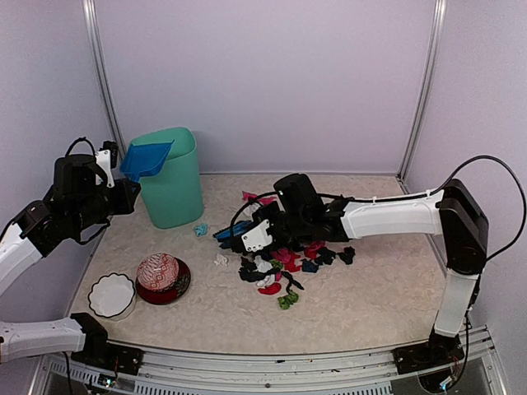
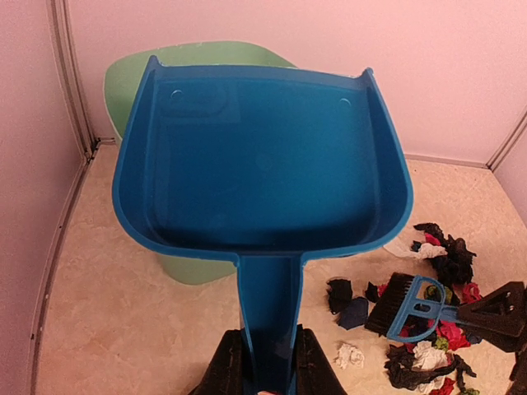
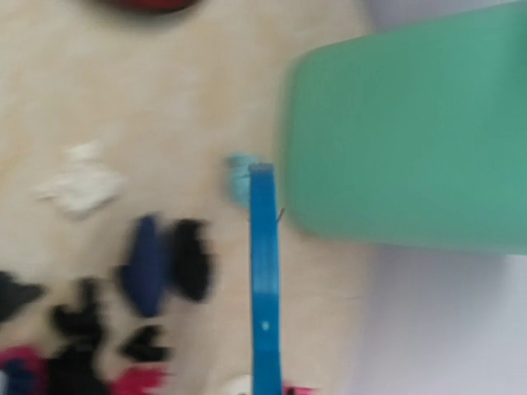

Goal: Sweep away the paper scraps from the table
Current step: Sweep the paper scraps at the center of the board.

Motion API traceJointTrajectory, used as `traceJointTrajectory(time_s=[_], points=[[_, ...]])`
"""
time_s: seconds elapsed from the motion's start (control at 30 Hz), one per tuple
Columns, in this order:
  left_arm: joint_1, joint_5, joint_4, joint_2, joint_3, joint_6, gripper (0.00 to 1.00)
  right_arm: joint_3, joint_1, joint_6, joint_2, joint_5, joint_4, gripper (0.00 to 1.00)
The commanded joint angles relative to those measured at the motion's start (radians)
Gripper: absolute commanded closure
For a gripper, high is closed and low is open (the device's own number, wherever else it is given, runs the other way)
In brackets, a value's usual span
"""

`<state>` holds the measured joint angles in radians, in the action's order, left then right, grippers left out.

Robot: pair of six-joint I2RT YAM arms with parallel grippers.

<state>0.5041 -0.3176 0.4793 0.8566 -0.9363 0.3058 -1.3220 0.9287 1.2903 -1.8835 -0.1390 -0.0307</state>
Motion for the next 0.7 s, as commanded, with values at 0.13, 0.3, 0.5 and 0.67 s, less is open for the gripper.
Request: traceJointTrajectory(time_s=[0.13,0.3,0.5,0.67], points=[[-0.014,0.005,-0.022,-0.009,0.005,-0.009,1.0,-0.091,0.029,0.007,-0.026,-0.052,-0.07,1.0],[-0.014,0.004,-0.021,-0.013,0.005,-0.009,1.0,-0.226,0.039,0.019,-0.169,-0.067,-0.107,1.0],[-0.013,0.007,-0.022,-0.013,0.005,-0.011,1.0,-0.385,0.058,0.027,-0.357,-0.032,-0.18,1.0],[-0.015,0.009,-0.023,-0.018,0.005,-0.01,1.0,-0.483,0.063,0.021,-0.483,-0.009,-0.233,1.0]])
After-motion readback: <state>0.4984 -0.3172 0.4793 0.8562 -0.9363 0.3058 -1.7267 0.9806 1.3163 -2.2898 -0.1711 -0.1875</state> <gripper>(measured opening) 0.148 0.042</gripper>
